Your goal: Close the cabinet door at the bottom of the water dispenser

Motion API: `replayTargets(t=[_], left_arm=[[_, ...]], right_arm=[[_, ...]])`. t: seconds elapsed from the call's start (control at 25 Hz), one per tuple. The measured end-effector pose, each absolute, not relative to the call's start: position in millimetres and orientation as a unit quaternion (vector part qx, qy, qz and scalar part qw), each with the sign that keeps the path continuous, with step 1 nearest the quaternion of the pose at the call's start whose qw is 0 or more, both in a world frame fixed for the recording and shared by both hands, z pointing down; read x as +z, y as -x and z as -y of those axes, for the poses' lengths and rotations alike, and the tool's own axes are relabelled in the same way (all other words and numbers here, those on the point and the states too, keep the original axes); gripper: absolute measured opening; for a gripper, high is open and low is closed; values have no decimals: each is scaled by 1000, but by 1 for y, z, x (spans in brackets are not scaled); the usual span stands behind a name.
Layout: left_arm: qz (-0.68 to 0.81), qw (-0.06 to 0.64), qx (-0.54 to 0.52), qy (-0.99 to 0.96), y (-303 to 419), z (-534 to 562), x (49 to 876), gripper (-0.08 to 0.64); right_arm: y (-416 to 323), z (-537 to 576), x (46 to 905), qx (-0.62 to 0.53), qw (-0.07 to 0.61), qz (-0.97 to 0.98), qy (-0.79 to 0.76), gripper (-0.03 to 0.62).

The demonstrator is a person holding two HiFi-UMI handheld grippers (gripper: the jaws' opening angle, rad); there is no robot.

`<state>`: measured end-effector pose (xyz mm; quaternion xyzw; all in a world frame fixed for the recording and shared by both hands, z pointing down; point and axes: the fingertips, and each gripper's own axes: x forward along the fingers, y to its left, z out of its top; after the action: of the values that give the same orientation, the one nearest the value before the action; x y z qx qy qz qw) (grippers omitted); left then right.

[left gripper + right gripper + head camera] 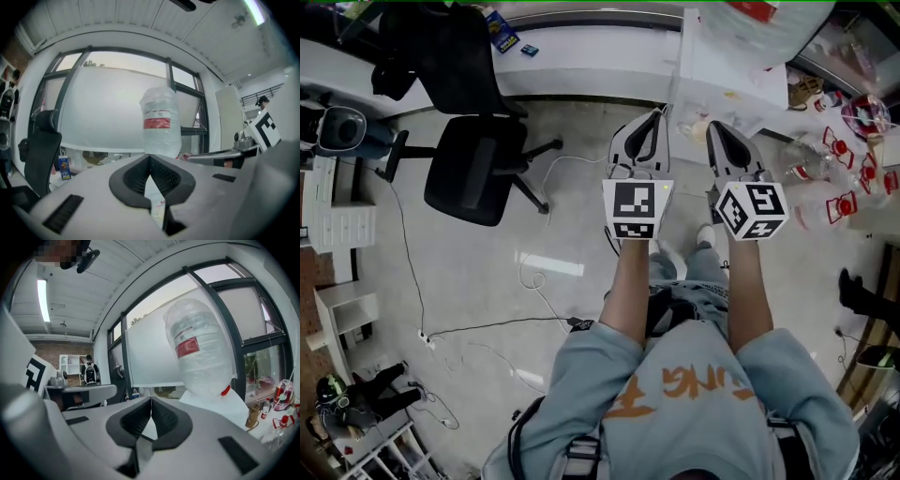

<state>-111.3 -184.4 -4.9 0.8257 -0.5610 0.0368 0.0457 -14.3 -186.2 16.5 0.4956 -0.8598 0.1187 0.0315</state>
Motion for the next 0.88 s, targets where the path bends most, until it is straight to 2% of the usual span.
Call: replayTargets(t=[0.24, 0.36, 0.6, 0.88], left_arm=[[560, -3, 18, -829, 132, 173, -53, 20], [550, -3, 1, -835, 140, 182, -74, 20], [560, 3, 3, -828, 175, 243, -26, 20], [546, -8, -11, -838, 136, 208, -57, 20]], right_arm=[[22, 175, -38, 64, -2, 858, -510, 29], [29, 188, -62, 48, 14, 852, -520, 29], [66, 250, -14, 34, 37, 859, -510, 29], [36, 212, -51, 7, 33, 859, -511, 29]])
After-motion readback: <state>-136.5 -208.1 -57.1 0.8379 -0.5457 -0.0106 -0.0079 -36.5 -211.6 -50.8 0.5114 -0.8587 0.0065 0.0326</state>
